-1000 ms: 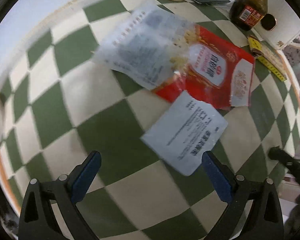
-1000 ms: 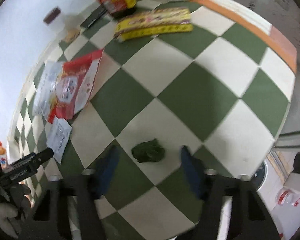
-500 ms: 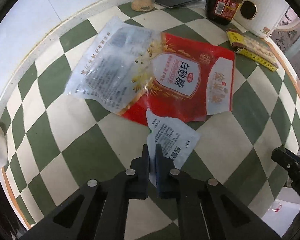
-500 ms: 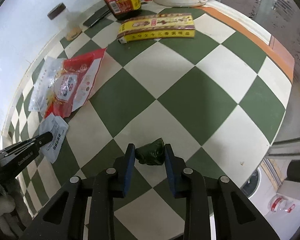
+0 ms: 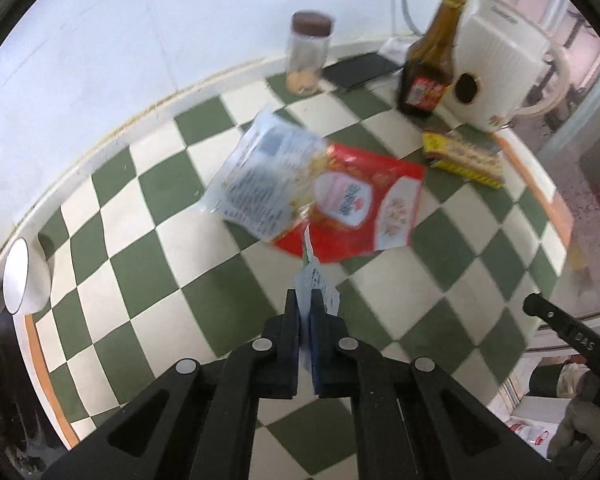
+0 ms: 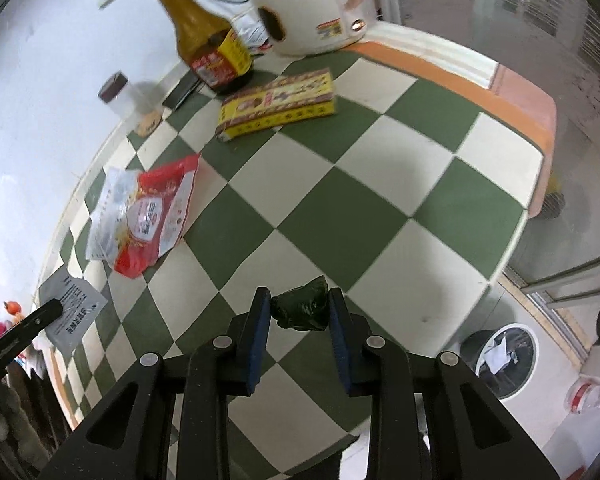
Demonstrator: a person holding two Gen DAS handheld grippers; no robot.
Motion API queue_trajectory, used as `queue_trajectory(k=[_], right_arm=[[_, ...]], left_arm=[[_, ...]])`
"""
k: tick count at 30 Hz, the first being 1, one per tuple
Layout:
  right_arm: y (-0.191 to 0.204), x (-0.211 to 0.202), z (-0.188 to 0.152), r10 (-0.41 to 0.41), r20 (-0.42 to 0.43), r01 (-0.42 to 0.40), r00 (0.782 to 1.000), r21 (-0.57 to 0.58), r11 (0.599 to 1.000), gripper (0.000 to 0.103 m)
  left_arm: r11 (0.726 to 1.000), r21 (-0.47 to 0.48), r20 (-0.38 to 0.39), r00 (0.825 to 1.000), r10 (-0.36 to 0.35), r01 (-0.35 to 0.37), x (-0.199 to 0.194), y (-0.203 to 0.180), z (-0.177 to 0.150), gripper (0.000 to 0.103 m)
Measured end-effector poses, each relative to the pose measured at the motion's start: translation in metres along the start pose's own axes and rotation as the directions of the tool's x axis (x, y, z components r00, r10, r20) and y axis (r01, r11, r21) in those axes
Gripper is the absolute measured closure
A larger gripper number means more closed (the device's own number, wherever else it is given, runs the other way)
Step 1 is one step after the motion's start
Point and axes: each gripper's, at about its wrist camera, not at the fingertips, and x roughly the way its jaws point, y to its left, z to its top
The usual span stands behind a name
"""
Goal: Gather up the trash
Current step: 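Grasp the white paper slip with the left tool while the right tool grasps the green scrap, then carry the paper slip and green scrap to the bin and open both tools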
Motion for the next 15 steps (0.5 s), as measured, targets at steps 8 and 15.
queue_trajectory(k=[8,15], right_arm=[[-0.081,-0.061,-0.017,-0.002,0.108,-0.012,0.994,0.135,0.991,0.073],[-0.223,-0.122,-0.079,-0.103,0.165,0.036,0.981,0.367,0.930,0.073]], left_arm=[[0.979,0.168,0.013,0.993,-0.116,0.113,-0.023,-0.111,0.000,0.101],[0.863,0.426,-0.114,0.962,-0.248,0.273,-0.006,-0.287,-0.039,0.101]])
